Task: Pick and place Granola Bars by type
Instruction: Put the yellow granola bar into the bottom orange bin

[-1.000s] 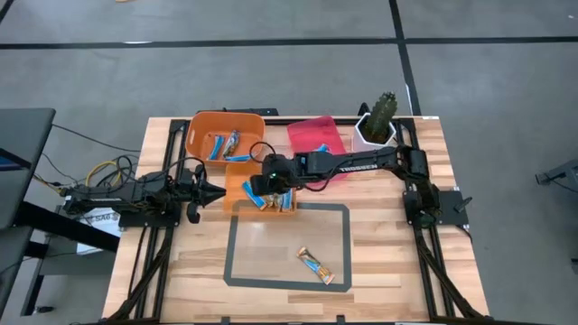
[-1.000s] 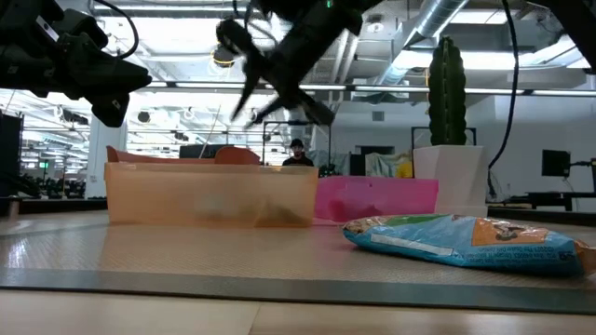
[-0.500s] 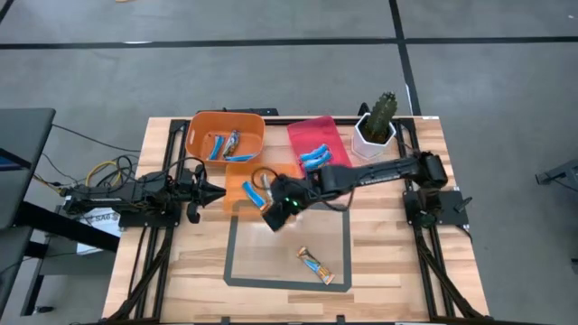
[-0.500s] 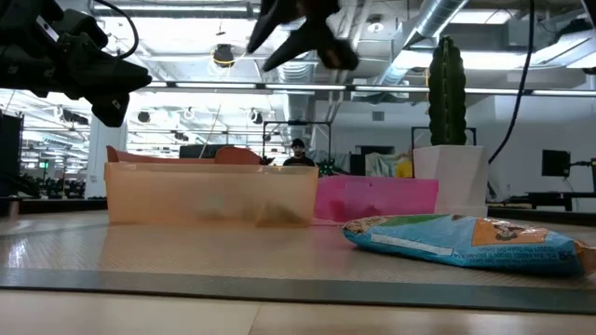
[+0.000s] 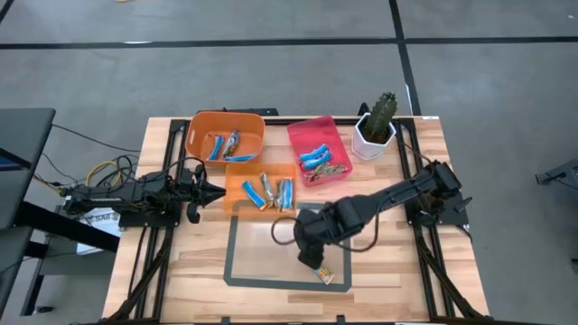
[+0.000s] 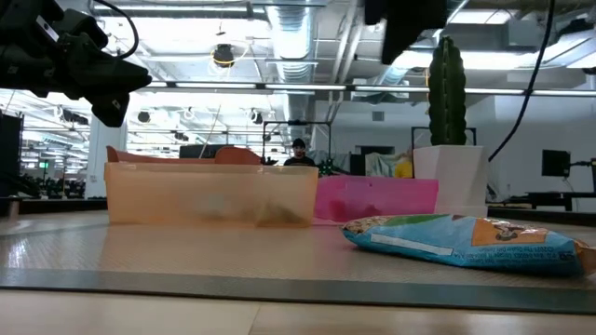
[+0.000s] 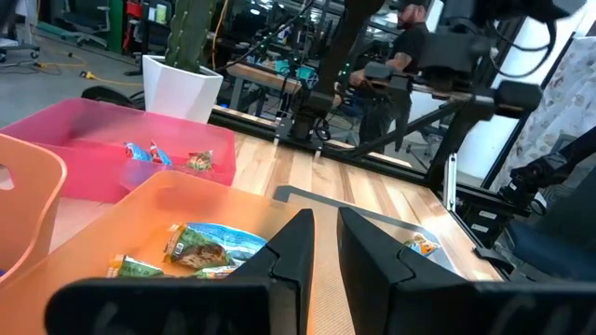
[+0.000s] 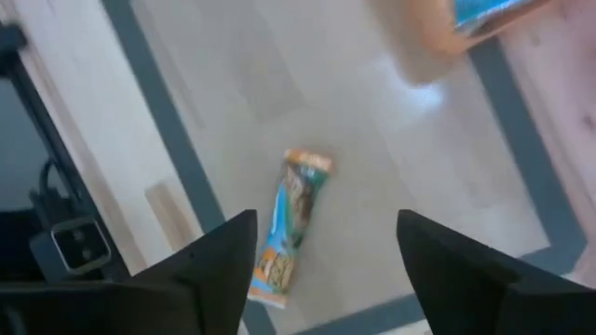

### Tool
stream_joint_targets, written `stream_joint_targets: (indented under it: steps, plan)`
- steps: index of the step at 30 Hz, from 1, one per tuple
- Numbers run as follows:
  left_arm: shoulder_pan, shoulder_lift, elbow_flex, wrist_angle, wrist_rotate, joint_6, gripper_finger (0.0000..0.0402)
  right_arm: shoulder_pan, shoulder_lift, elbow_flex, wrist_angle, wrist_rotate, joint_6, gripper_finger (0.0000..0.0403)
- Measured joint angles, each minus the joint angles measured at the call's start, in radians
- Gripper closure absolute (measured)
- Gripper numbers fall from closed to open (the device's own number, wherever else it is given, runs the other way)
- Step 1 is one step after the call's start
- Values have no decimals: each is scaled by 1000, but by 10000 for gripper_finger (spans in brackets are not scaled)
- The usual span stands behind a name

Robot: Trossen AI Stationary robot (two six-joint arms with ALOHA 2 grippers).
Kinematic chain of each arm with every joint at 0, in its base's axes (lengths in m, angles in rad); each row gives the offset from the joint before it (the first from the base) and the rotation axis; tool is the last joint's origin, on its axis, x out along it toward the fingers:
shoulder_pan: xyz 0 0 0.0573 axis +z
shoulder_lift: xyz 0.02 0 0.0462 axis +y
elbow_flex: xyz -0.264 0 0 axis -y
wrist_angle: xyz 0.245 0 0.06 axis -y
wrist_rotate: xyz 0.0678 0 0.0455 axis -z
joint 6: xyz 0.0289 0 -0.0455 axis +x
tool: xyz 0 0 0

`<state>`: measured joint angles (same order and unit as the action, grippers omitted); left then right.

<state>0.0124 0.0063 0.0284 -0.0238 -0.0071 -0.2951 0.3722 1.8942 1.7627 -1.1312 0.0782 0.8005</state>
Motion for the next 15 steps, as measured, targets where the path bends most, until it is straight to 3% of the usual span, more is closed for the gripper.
stream_joint_targets:
  steps: [15]
  plan:
    - [0,0,0,0,0,0,358,129,22,-134,85,3,74,143]
